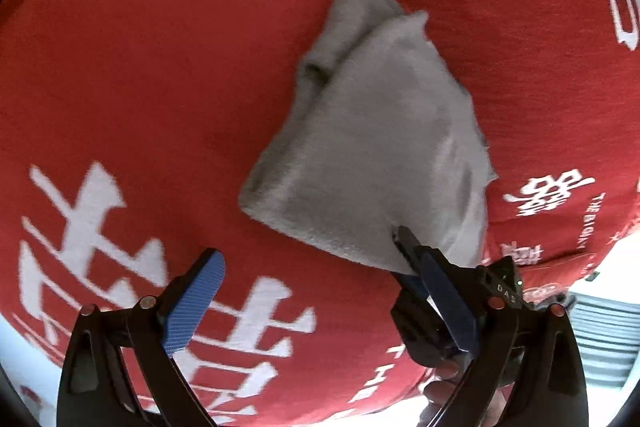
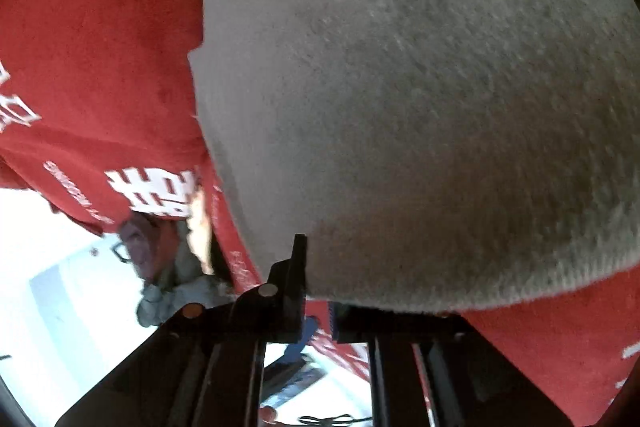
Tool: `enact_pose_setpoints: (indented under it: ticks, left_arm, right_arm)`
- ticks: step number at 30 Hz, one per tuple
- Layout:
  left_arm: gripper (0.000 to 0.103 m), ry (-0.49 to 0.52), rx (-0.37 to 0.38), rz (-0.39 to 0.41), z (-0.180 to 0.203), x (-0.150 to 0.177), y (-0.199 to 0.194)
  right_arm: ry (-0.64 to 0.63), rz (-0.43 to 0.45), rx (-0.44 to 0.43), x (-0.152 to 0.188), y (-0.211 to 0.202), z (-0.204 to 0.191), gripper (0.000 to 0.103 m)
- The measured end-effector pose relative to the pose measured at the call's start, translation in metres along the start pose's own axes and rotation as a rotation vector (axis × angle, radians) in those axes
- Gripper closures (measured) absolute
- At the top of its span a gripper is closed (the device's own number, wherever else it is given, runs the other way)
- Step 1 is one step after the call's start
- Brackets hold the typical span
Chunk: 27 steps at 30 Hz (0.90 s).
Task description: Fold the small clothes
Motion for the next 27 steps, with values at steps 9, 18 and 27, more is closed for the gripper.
enact_pose_setpoints:
  ticks: [9, 18, 27]
  left_arm:
    - [0.004, -0.098, 0.121, 0.085, 0.027, -0.030, 0.021]
    - [0.089, -0.080, -0.053, 0.200, 0.025, -0.067, 0.023]
    - [0.091, 0.507, -0.414, 0.373, 0.095, -0.055, 0.010]
  right_arm:
    - [-0.131, -0.017, -0.030, -0.003, -0.016, -0.046, 0.094]
    - [-0.157, -0.059, 0.002, 0.002, -0.014, -0.040, 0.094]
    - [-0.333, -0.135, 0.168, -0.001, -0.047, -0.061, 0.090]
Point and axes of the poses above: each gripper's, at about its wrist camera, not at the fingertips, and y roughly the way its jaws point, z to its right, x to its underside, the point moved 8 cm from there along y, roughly the way its jaws point, and after that the axes turned 2 degrees about -x, right-handed, at the moved point
